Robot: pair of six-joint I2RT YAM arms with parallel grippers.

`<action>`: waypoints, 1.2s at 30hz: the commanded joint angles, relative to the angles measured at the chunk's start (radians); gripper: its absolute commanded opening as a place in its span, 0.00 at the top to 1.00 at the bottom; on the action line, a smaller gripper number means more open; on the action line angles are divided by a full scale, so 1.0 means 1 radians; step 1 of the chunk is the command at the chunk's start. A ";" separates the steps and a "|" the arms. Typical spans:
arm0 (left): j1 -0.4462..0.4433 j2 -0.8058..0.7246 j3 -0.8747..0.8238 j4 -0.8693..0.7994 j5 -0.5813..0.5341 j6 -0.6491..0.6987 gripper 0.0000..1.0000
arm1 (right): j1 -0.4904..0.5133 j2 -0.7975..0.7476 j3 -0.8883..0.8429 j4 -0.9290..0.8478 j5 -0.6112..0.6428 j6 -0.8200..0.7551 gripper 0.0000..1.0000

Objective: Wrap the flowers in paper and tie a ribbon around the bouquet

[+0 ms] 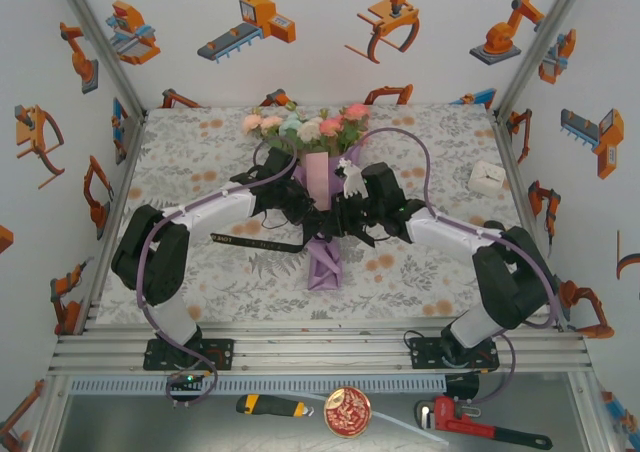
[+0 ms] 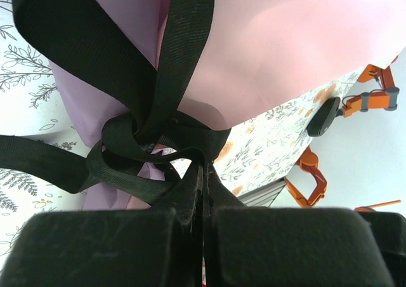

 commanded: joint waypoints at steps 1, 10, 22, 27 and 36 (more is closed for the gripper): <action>-0.002 -0.015 -0.006 -0.033 -0.022 0.011 1.00 | 0.002 0.037 0.028 0.014 0.045 -0.013 0.67; 0.005 -0.028 0.001 -0.068 -0.048 0.033 1.00 | 0.002 0.069 0.074 -0.046 0.158 -0.048 0.61; 0.008 -0.039 0.012 -0.089 -0.055 0.048 1.00 | 0.001 0.131 0.155 -0.061 0.198 -0.046 0.65; 0.013 -0.037 0.013 -0.090 -0.051 0.048 1.00 | 0.001 0.112 0.153 -0.060 0.156 -0.041 0.91; 0.017 -0.031 0.022 -0.068 -0.028 0.039 1.00 | 0.001 -0.057 0.041 0.024 0.050 -0.040 1.00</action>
